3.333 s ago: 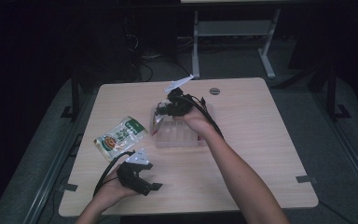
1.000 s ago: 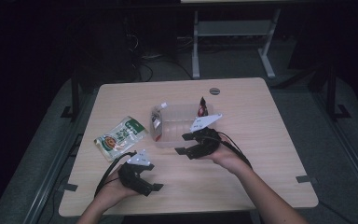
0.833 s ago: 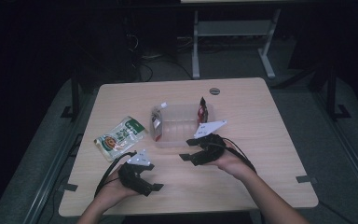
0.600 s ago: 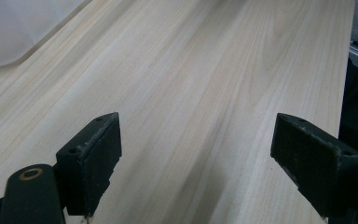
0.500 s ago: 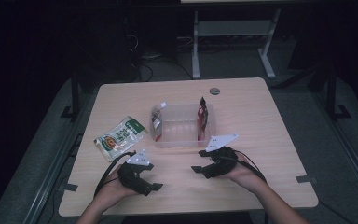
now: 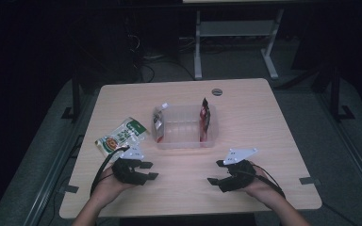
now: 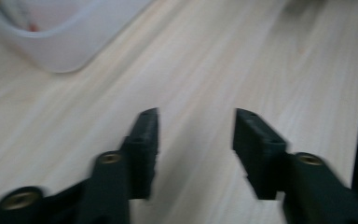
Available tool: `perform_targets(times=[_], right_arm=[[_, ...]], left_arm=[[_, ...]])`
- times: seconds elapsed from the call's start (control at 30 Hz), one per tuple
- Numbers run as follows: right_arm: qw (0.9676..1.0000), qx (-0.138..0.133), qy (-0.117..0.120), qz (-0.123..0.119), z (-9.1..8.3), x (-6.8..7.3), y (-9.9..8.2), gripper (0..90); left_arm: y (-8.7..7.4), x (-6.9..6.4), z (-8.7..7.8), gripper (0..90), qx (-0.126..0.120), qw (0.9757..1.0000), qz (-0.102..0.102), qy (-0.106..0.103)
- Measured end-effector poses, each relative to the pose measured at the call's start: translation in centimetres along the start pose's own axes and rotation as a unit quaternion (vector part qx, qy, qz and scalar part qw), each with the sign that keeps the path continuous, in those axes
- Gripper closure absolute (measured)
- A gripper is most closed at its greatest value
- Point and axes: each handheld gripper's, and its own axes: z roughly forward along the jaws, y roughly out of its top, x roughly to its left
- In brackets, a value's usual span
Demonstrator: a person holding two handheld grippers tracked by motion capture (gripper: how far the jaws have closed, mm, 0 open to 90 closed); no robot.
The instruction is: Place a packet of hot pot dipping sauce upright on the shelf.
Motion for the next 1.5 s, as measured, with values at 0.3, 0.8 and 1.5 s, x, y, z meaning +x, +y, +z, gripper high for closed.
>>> perform_targets(times=[0.3, 0.8, 1.5], right_arm=[[1.0000, 0.000, -0.005, 0.002, 0.3, 0.0, 0.1, 26.3], [1.0000, -0.002, -0.005, 0.006, 0.2, -0.2, 0.1, 26.0], [1.0000, 0.005, -0.004, 0.001, 0.5, -0.3, 0.1, 26.0]], left_arm=[[0.8, 3.5, -2.1, 89.5, 0.002, 0.9970, -0.025, 0.073], [2.3, 10.5, -3.3, 89.6, -0.018, 0.9844, -0.095, 0.147], [1.2, 16.6, -0.2, 89.6, 0.034, 0.9652, -0.156, 0.207]])
